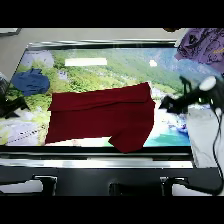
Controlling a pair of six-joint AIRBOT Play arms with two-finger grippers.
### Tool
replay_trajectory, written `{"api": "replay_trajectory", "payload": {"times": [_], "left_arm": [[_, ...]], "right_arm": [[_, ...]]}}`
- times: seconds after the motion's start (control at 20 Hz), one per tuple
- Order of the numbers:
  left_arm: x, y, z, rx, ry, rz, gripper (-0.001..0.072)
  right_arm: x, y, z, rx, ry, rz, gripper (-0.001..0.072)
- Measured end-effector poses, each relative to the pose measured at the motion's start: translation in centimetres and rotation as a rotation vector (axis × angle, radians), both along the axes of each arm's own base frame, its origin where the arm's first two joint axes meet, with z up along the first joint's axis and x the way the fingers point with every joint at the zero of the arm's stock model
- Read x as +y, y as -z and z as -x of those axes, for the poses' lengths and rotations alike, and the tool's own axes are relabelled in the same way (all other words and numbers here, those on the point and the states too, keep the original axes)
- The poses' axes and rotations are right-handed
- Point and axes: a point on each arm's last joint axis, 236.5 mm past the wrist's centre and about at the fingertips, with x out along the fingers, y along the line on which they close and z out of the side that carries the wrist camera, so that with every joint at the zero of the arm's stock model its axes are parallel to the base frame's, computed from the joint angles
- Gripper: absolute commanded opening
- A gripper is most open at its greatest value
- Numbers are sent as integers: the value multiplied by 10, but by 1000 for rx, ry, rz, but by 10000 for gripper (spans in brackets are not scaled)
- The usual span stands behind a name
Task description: Fold the clothes and pants, and hang the long-sleeved shirts on hangers.
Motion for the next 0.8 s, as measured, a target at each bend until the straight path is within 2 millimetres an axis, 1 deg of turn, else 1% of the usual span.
{"api": "replay_trajectory", "payload": {"times": [0.1, 0.2, 0.35, 0.5, 0.8], "left_arm": [[1, 3, 24, 17, -61, 24, 618], [-1, 7, 37, 30, -86, 42, 619], [-6, 10, 46, 40, -100, 56, 618], [-8, 12, 48, 45, -102, 60, 618], [-10, 12, 50, 47, -102, 63, 618]], "right_arm": [[16, 19, 47, 55, 12, -88, 480], [35, 34, 81, 87, 29, -173, 480], [52, 55, 109, 111, 71, -242, 480], [60, 69, 119, 109, 116, -269, 480], [61, 81, 106, 59, 194, -283, 480]]}}
